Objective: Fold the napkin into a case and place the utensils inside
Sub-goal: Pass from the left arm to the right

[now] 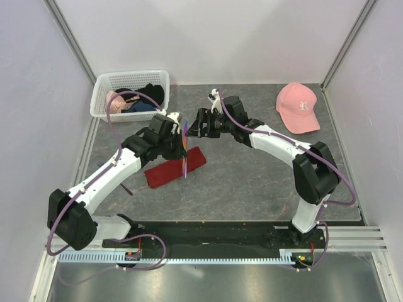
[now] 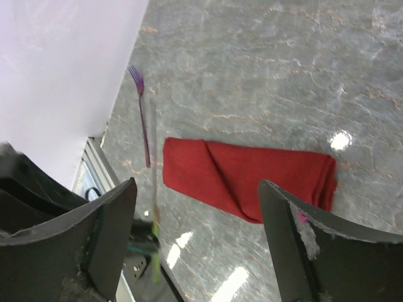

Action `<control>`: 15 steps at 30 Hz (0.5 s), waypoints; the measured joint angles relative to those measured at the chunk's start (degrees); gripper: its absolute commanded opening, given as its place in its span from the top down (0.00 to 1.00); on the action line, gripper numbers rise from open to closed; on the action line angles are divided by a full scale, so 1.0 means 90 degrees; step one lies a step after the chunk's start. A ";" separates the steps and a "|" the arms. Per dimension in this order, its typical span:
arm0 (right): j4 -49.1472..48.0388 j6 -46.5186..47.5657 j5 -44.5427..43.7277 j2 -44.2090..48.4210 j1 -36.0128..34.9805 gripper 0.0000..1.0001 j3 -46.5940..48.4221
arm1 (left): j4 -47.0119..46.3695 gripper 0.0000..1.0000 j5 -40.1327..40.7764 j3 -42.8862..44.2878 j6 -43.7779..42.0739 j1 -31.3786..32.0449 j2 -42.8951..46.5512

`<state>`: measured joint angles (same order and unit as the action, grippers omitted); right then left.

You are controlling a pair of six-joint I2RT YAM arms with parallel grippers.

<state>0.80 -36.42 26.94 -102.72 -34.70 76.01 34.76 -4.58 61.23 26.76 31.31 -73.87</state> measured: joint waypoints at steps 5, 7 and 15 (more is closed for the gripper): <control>-0.0338 -0.0250 0.0080 0.0000 0.0000 0.35 -0.0080 | 0.0007 0.98 0.0121 0.0068 0.0061 0.0355 -0.0148; -0.0510 -0.0367 0.0141 0.0002 0.0000 0.48 -0.0185 | 0.0005 0.98 0.0172 0.0121 0.0083 0.0505 -0.0199; -0.1885 -0.1501 0.0617 0.0185 0.0049 1.00 -0.1154 | 0.0046 0.55 0.0100 0.0194 0.0165 0.0787 -0.0233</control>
<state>-16.16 -49.93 32.49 -101.06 -34.26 65.63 35.18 -3.68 62.98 28.25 38.39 -75.96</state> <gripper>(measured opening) 0.018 0.167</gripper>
